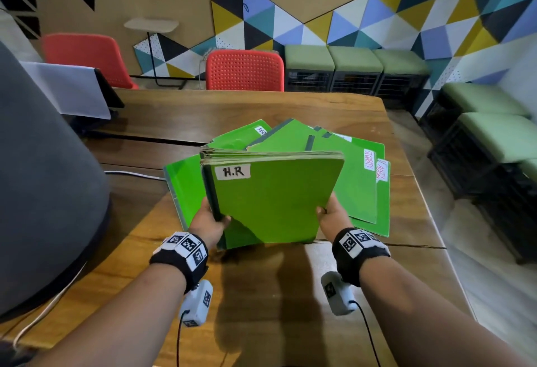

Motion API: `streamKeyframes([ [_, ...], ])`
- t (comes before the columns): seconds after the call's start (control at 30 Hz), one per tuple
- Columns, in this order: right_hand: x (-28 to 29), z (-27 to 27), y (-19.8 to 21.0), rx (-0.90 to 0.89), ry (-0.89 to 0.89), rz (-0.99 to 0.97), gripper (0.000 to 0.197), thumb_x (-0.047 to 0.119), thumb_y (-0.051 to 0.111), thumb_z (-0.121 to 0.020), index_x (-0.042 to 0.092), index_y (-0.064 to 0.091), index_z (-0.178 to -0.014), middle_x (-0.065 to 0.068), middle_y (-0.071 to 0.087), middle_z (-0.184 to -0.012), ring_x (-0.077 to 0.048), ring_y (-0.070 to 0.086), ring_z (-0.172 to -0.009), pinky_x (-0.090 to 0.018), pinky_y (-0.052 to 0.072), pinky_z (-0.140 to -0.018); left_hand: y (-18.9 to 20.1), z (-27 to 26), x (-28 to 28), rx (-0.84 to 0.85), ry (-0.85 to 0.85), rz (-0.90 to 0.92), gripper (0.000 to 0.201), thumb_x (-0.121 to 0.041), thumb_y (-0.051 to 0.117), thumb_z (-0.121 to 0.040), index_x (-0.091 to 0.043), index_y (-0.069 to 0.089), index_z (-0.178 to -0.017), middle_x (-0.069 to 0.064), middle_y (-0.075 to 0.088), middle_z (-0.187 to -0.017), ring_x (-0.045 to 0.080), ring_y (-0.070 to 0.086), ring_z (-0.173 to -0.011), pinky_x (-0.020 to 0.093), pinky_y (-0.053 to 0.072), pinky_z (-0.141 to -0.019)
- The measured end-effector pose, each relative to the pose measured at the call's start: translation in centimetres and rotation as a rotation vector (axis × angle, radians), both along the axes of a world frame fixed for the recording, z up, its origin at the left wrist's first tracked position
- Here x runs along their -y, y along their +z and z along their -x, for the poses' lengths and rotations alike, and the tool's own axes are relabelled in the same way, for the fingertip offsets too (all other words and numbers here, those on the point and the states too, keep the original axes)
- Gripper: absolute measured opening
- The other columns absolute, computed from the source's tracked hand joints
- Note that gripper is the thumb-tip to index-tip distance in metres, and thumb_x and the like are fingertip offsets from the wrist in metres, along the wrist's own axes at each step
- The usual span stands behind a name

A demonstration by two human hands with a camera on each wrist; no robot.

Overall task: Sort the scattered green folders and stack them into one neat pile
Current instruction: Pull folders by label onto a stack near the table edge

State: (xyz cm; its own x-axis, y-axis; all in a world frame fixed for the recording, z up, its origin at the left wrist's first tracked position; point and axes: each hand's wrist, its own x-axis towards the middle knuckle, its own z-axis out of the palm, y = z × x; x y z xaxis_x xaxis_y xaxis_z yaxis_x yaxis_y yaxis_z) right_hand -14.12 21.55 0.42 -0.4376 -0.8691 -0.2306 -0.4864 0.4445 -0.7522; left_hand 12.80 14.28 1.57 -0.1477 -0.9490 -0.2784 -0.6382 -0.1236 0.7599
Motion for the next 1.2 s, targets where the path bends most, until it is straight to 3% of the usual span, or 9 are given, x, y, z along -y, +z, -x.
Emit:
streamKeyframes([
  [0.1,-0.5,0.3,0.7,-0.056,-0.005,-0.052,0.045,0.009,0.047,-0.097,0.014,0.028,-0.137,-0.012,0.059,-0.1,-0.022,0.06,-0.075,-0.033,0.05,-0.062,0.3,-0.1,0.0,0.081,-0.029,-0.006,0.058,-0.018,0.066,-0.09,-0.006,0.035,-0.137,0.015,0.063,-0.121,0.033,0.06,-0.114,0.038,0.049,-0.093],
  [0.2,-1.9,1.1,0.0,-0.059,0.048,-0.228,0.045,0.007,0.053,-0.093,0.009,0.039,-0.136,-0.014,0.06,-0.119,-0.028,0.062,-0.099,-0.032,0.053,-0.078,-0.8,-0.2,-1.2,0.233,-0.122,-0.143,0.064,-0.031,0.068,-0.087,-0.005,0.037,-0.137,0.012,0.057,-0.13,0.031,0.057,-0.119,0.036,0.048,-0.095],
  [0.37,-6.5,2.0,-2.1,0.004,0.065,-0.551,0.009,0.006,0.056,-0.091,0.015,0.054,-0.09,0.0,0.058,-0.081,-0.017,0.062,-0.077,-0.025,0.059,-0.066,-6.1,0.9,-4.7,0.408,-0.308,-0.361,0.075,-0.057,0.072,-0.068,-0.013,0.052,-0.125,0.006,0.063,-0.125,0.025,0.062,-0.11,0.038,0.052,-0.093],
  [0.47,-8.7,2.7,-4.1,0.069,-0.012,-0.62,0.066,0.0,0.063,-0.081,0.02,0.034,-0.137,-0.001,0.054,-0.09,-0.024,0.061,-0.089,-0.038,0.058,-0.081,-6.9,2.1,-6.8,0.466,-0.37,-0.455,0.062,-0.046,0.076,-0.074,-0.011,0.052,-0.119,0.007,0.063,-0.118,0.027,0.065,-0.102,0.041,0.057,-0.085],
  [0.6,-9.9,3.2,-5.2,0.035,0.038,-0.674,0.098,0.001,0.068,-0.074,0.031,0.01,-0.148,-0.011,0.055,-0.108,-0.033,0.06,-0.1,-0.042,0.052,-0.088,-7.4,3.6,-8.0,0.499,-0.379,-0.526,0.068,-0.046,0.076,-0.074,-0.009,0.046,-0.122,0.009,0.059,-0.121,0.025,0.073,-0.069,0.039,0.063,-0.067],
  [0.77,-9.6,3.7,-5.5,-0.089,0.088,-0.706,0.092,-0.002,0.055,-0.081,0.037,0.006,-0.149,-0.004,0.052,-0.085,-0.029,0.059,-0.09,-0.044,0.053,-0.089,-7.9,3.9,-7.5,0.579,-0.361,-0.454,0.076,-0.054,0.077,-0.066,-0.01,0.047,-0.12,0.007,0.059,-0.113,0.025,0.075,-0.076,0.039,0.063,-0.072],
  [0.93,-7.8,3.9,-6.2,-0.282,0.188,-0.825,0.081,0.016,0.066,-0.079,0.021,0.021,-0.146,-0.013,0.052,-0.131,-0.032,0.059,-0.11,-0.048,0.05,-0.092,-7.9,3.7,-6.0,0.621,-0.358,-0.429,0.083,-0.061,0.076,-0.055,-0.011,0.051,-0.116,0.008,0.063,-0.113,0.027,0.068,-0.094,0.038,0.059,-0.083],
  [1.1,-3.7,3.5,-3.1,-0.511,0.264,-0.771,0.041,0.018,0.056,-0.09,0.003,0.051,-0.128,-0.013,0.059,-0.123,-0.026,0.062,-0.104,-0.033,0.055,-0.085,-6.6,2.8,0.1,0.561,-0.205,-0.258,0.045,-0.052,0.064,-0.078,-0.008,0.058,-0.073,0.005,0.057,-0.06,0.025,0.061,-0.06,0.023,0.049,-0.06],
  [1.2,-0.4,2.8,-2.2,-0.44,0.236,-0.662,0.037,0.017,0.053,-0.09,0.005,0.053,-0.125,-0.014,0.062,-0.118,-0.027,0.062,-0.09,-0.034,0.055,-0.077,-5.2,1.7,4.0,0.584,-0.102,-0.193,0.035,-0.036,0.06,-0.089,-0.008,0.061,-0.068,0.009,0.06,-0.063,0.026,0.058,-0.061,0.026,0.041,-0.052],
])
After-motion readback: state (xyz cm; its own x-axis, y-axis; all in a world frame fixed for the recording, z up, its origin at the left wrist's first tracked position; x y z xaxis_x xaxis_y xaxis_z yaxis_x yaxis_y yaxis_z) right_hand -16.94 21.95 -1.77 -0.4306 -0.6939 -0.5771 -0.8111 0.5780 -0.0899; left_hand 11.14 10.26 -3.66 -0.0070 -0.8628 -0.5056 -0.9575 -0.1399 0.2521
